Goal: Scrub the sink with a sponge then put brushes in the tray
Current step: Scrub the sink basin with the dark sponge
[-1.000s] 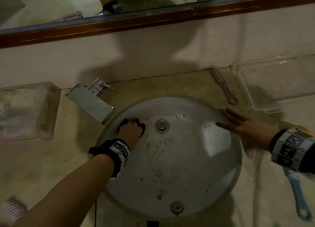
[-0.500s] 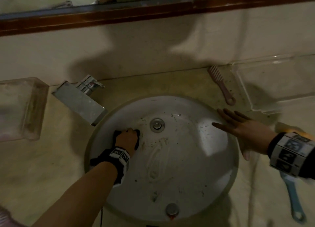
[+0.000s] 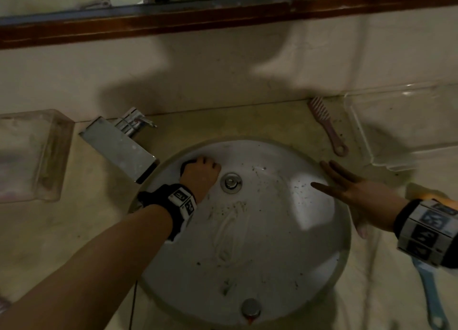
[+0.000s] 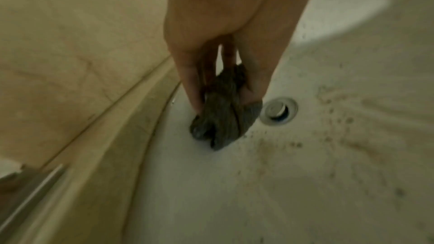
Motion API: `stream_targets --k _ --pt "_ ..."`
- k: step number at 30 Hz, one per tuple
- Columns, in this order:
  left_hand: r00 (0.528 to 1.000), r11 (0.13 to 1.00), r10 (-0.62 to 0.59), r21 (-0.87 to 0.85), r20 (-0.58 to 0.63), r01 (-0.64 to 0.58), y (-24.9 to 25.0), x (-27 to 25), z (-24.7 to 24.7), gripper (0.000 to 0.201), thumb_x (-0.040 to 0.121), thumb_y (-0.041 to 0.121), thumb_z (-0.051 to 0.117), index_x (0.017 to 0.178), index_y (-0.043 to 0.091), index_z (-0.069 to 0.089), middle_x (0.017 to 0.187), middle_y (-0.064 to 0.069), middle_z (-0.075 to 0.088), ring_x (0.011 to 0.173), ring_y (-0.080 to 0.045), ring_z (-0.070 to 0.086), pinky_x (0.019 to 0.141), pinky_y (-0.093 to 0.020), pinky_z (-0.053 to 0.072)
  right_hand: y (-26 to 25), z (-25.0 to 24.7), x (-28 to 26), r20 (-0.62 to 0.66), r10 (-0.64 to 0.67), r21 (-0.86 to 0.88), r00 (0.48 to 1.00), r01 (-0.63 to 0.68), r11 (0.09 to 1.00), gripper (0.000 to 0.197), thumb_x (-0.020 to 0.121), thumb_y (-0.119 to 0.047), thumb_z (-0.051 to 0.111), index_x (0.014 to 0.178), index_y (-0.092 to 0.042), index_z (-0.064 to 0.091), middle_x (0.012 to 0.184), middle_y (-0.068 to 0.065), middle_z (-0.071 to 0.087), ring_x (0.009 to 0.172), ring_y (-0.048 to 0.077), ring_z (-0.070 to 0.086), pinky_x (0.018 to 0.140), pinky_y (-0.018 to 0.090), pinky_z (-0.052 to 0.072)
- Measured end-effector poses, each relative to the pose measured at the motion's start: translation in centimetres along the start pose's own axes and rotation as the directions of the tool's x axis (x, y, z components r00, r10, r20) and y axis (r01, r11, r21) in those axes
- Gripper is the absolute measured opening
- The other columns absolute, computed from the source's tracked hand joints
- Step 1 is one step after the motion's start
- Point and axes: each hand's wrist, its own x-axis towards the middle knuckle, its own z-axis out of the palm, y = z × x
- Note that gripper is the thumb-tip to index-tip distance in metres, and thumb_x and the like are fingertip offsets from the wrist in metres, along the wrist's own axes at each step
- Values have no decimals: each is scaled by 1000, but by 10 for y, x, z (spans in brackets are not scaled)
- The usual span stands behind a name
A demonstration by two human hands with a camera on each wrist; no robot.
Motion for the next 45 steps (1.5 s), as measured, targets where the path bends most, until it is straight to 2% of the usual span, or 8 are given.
stream_targets --k 5,9,13,16,19,24,33,45 --pt "972 1000 -23 -9 233 25 14 0 6 29 98 14 47 120 0 58 121 -22 62 111 -32 61 91 -39 50 1 2 2 16 -5 61 1000 4 998 106 85 12 46 139 -39 -29 134 4 -50 148 21 12 97 25 48" --pt "917 985 -25 -148 398 91 14 -9 17 37 103 9 33 138 1 41 144 -19 45 133 -29 45 114 -40 32 4 5 2 19 -24 79 1000 23 997 109 85 6 53 133 -40 -34 134 1 -50 149 23 -2 101 26 46" --pt "919 974 24 -218 393 68 14 -18 27 39 101 10 40 139 3 40 148 -18 38 136 -28 41 115 -39 32 3 4 2 16 -15 36 1000 14 999 107 86 7 51 141 -39 -28 134 1 -50 149 22 3 98 23 46" --pt "907 937 53 -335 418 100 22 -27 26 17 99 10 43 94 10 60 127 -18 56 111 -24 58 97 -33 46 3 3 3 6 -19 -13 1000 19 1000 105 86 5 53 144 -36 -24 135 4 -48 149 24 -4 100 25 45" --pt "883 908 20 -378 469 181 31 -38 24 40 101 9 41 61 14 41 102 -17 63 67 -12 45 66 -24 37 3 5 5 19 -15 -47 1000 16 999 108 84 -3 60 144 -34 -24 136 8 -48 147 28 -14 106 29 40" --pt "832 923 98 -362 546 129 26 -48 9 38 95 17 54 60 3 52 58 -8 42 66 -18 48 67 -28 43 2 7 9 41 -23 -163 999 30 986 134 69 -36 79 134 -30 -38 141 10 -44 141 29 -28 121 43 3" --pt "884 904 -195 -271 425 330 -6 -48 -4 34 101 12 39 132 -1 49 140 -21 48 129 -29 49 111 -36 36 5 0 30 43 -141 -199 989 147 969 135 66 -49 76 134 -22 -37 134 4 -46 129 15 -34 123 42 2" --pt "759 919 47 -326 649 222 33 -64 20 21 97 12 51 113 2 59 126 -23 58 115 -30 57 105 -35 41 19 17 53 -73 -249 -193 966 231 954 125 69 -66 65 132 -23 -35 149 -2 -29 132 16 -31 114 34 -10"
